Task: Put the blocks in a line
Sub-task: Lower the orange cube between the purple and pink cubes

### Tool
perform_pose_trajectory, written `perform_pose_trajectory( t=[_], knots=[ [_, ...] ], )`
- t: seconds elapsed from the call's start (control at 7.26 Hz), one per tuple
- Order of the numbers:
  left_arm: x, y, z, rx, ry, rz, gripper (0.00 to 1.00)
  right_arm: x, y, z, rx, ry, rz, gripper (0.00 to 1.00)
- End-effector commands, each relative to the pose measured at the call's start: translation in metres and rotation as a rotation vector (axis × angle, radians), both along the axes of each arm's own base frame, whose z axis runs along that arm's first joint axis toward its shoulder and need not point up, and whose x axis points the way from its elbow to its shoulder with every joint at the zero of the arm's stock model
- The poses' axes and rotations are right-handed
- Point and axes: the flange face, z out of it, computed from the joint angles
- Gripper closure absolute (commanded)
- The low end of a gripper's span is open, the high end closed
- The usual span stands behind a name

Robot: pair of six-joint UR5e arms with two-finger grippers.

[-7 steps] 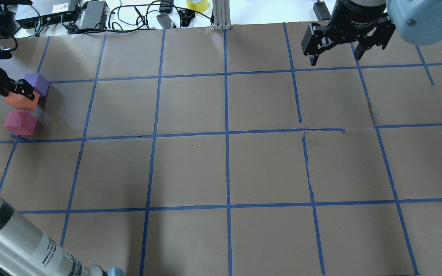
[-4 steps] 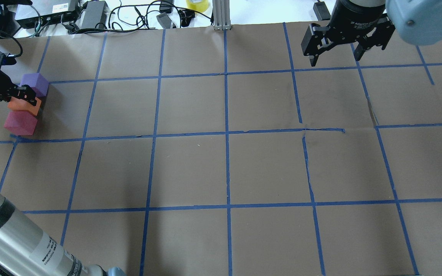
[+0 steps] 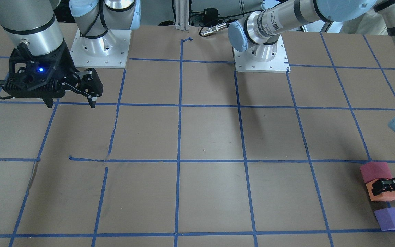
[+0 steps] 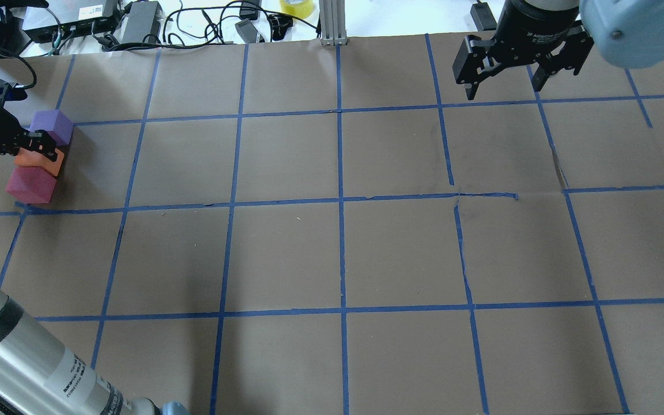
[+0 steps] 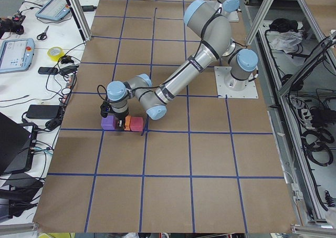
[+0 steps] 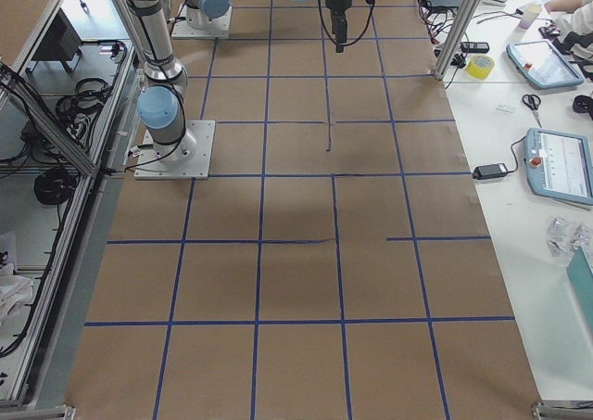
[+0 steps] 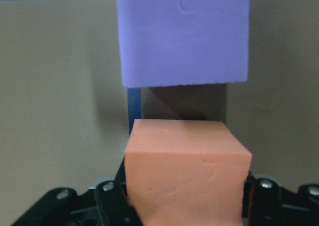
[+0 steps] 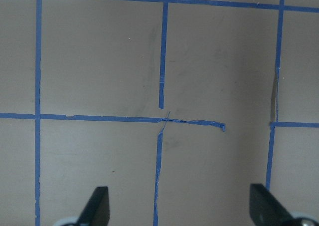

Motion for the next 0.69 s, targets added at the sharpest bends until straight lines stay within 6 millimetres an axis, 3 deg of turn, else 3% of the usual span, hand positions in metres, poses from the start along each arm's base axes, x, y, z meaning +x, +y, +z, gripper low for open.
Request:
perform_pose_trajectory(
  t=[0.0,0.55],
  knots=[
    [0.0001,-0.0016,-0.002,-0.004,0.008,-0.001,0.99,0.0001,-0.001,-0.0017,0.003,0.0,-0.002,0.0],
    [0.0,-0.002,-0.0053,-0.006,0.01,-0.007,0.97,0.0001,-0.0017,-0.0023,0.003,0.0,-0.002,0.0]
  ],
)
